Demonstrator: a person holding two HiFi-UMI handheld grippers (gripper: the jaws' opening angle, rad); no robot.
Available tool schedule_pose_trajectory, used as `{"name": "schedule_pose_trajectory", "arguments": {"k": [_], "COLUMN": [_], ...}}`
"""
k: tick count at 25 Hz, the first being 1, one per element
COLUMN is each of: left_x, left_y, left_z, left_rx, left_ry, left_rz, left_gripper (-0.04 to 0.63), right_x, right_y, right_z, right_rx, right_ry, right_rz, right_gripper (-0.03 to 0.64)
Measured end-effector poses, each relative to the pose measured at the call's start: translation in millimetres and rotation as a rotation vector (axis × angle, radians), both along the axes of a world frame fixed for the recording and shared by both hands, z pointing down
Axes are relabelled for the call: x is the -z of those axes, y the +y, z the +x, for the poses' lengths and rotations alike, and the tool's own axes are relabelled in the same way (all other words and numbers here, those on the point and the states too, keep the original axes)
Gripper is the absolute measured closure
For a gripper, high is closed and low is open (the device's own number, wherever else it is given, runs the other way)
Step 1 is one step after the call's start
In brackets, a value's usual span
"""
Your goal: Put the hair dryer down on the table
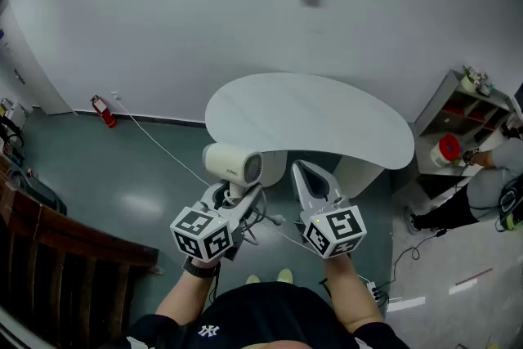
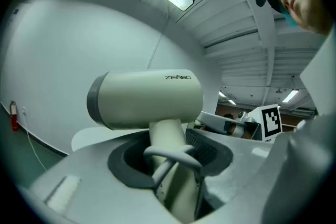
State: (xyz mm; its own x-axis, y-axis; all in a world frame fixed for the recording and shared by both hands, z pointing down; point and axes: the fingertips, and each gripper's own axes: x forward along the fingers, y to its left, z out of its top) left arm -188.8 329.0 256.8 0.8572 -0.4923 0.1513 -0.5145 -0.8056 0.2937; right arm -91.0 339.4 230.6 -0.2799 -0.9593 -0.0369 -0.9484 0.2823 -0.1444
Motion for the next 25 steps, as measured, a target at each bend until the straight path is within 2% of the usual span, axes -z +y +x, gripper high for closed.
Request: {"name": "schedule_pose_trajectory", "arguments": {"k": [11,19,25], "left_x": [3,3,-10], "left_y": [-3,-14,-16], "left_z": [18,23,38], "left_rx": [0.013,0.041,0.079], "left_ry": [-0.003,-0.013,-0.030], "left_rz": [0.001,0.015,-0.035], "left_gripper": [0.403,0.403,0.402], "right_x": [5,1,-10], "right_y": [-4,-6,0], "right_z": [14,29,52], "right_rx": [0.027,0.039,0.045], "right_ry": [0.006,-0.068,-0.100], "right_rz": [0.006,0.003,-0.016], "right_gripper": [0.600,0.595,0.595]}}
